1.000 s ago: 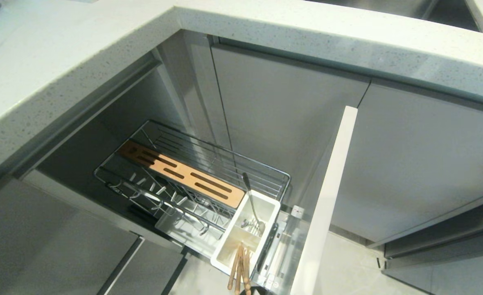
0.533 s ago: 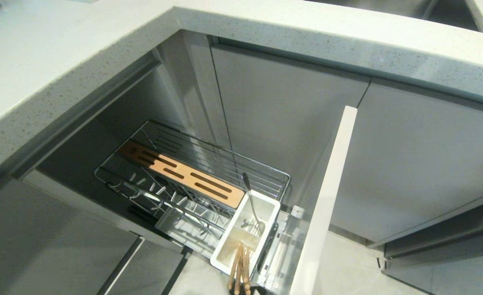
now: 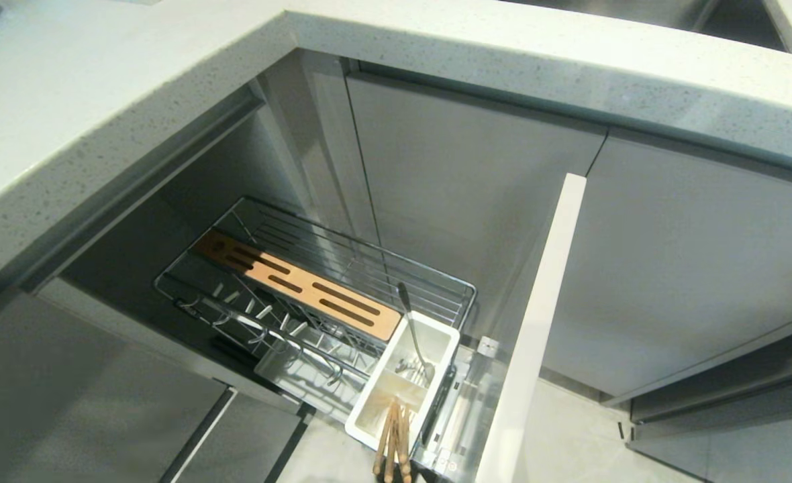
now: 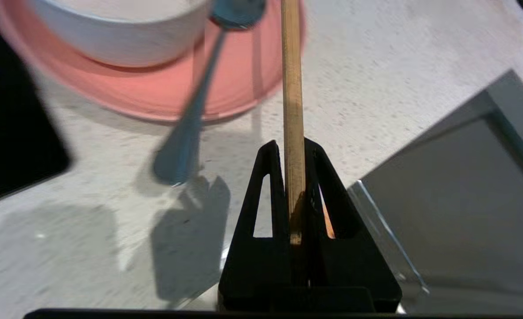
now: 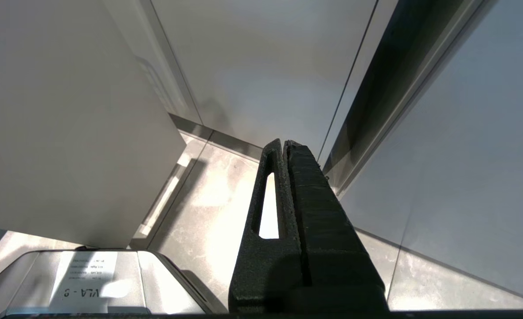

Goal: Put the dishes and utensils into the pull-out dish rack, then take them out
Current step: Take the chopsticks out of the cupboard

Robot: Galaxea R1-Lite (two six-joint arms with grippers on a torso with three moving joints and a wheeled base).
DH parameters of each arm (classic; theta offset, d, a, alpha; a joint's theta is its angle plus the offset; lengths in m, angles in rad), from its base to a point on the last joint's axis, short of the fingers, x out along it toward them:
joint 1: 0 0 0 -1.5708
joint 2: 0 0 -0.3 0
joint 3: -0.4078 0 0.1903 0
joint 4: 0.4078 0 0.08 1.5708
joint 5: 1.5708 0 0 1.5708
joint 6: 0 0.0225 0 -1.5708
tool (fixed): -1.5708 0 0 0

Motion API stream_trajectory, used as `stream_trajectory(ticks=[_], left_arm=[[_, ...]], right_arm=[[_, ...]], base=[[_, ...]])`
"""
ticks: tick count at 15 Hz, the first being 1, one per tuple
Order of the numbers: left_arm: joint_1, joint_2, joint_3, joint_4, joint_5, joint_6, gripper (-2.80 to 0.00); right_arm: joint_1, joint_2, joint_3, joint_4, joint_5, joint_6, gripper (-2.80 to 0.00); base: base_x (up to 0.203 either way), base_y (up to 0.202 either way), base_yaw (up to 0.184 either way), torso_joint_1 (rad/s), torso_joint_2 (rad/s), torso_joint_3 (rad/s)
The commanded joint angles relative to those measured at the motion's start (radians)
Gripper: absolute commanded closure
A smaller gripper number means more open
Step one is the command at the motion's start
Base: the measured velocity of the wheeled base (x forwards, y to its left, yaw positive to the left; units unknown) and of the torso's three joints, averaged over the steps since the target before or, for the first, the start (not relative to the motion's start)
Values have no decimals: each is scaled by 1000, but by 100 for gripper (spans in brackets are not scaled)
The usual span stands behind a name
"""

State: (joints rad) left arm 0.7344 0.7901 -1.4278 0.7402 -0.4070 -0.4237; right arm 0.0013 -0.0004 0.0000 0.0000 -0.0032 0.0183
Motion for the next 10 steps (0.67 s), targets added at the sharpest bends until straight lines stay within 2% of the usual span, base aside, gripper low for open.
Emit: stream_trajectory(ticks=[1, 3, 5, 7, 10], left_arm=[[-23, 85, -21, 6, -38, -29, 0], [-44, 151, -63, 4, -58, -91, 0], [-62, 197, -95, -13, -118, -186, 0], [-68, 223, -97, -54, -146, -277, 0], [-75, 241, -88, -59, -148, -309, 0]], right_arm=[[0, 0, 2, 0, 0, 0, 0], [0, 0, 2, 0, 0, 0, 0], [0, 0, 2, 0, 0, 0, 0], [0, 0, 2, 0, 0, 0, 0], [0, 0, 2, 0, 0, 0, 0]], base=[[0, 0, 0, 0, 0, 0], [0, 0, 0, 0, 0, 0], [0, 0, 0, 0, 0, 0], [0, 0, 0, 0, 0, 0], [0, 0, 0, 0, 0, 0]])
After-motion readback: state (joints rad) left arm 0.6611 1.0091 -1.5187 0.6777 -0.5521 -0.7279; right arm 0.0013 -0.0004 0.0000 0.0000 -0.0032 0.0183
